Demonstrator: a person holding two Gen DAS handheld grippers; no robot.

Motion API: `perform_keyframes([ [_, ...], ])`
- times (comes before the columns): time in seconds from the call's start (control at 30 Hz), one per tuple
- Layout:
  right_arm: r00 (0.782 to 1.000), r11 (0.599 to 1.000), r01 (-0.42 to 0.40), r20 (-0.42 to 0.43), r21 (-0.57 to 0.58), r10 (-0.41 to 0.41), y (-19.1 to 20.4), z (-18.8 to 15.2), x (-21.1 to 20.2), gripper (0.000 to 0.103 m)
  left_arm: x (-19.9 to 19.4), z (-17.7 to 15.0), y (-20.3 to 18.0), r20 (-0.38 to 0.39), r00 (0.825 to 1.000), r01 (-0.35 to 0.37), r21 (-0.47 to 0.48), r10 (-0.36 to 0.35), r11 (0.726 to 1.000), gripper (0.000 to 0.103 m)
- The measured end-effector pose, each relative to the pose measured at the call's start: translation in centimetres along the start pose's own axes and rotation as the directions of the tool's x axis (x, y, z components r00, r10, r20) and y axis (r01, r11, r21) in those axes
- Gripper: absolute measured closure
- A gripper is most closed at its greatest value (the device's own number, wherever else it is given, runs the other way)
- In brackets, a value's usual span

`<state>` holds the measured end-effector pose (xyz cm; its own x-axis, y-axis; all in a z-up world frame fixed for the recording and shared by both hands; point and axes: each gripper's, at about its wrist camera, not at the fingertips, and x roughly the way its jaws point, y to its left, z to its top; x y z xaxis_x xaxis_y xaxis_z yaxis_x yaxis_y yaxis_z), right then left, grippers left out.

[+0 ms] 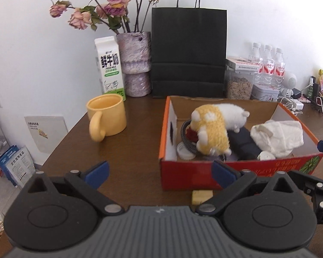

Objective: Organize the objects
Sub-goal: 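Grasp the black USB cable with the left gripper while the right grasps the clear plastic bag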

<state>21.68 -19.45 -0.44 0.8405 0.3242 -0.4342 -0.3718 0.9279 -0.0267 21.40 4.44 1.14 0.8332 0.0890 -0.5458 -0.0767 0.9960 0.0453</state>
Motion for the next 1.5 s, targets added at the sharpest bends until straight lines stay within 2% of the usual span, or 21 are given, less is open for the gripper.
perform_keyframes([
  [0.13,0.999,1.000,-0.008,-0.043,0.000,0.008,1.4,-1.6,-0.3,0.000,-0.6,-2.6,1.9,-0.065,0.998,-0.023,-0.012,0.023,1.000,0.000],
  [0.27,0.997,1.000,-0.006,-0.079,-0.001,0.006,2.5,-2.8,-0.4,0.000,-0.9,-4.8,2.8,-0.120,0.993,-0.015,-0.015,0.013,1.000,0.000],
  [0.63,0.990,1.000,0.014,-0.138,-0.010,-0.015,3.6,-4.4,-0.1,0.000,-0.7,-8.0,2.2,-0.198,0.980,0.034,0.003,-0.033,0.999,0.000],
  [1.1,0.991,1.000,0.004,-0.135,-0.010,-0.005,3.8,-4.2,1.3,0.003,0.2,-8.8,1.6,-0.225,0.973,0.052,0.004,-0.050,0.999,0.000],
  [1.37,0.990,1.000,-0.013,-0.142,0.001,0.013,3.7,-4.5,1.9,0.010,0.1,-8.9,1.4,-0.218,0.975,0.054,0.006,-0.052,0.999,0.000],
  [1.5,0.990,1.000,-0.028,-0.140,0.003,0.028,3.7,-4.6,1.9,0.019,0.0,-8.8,1.2,-0.213,0.975,0.065,0.007,-0.062,0.998,0.004],
])
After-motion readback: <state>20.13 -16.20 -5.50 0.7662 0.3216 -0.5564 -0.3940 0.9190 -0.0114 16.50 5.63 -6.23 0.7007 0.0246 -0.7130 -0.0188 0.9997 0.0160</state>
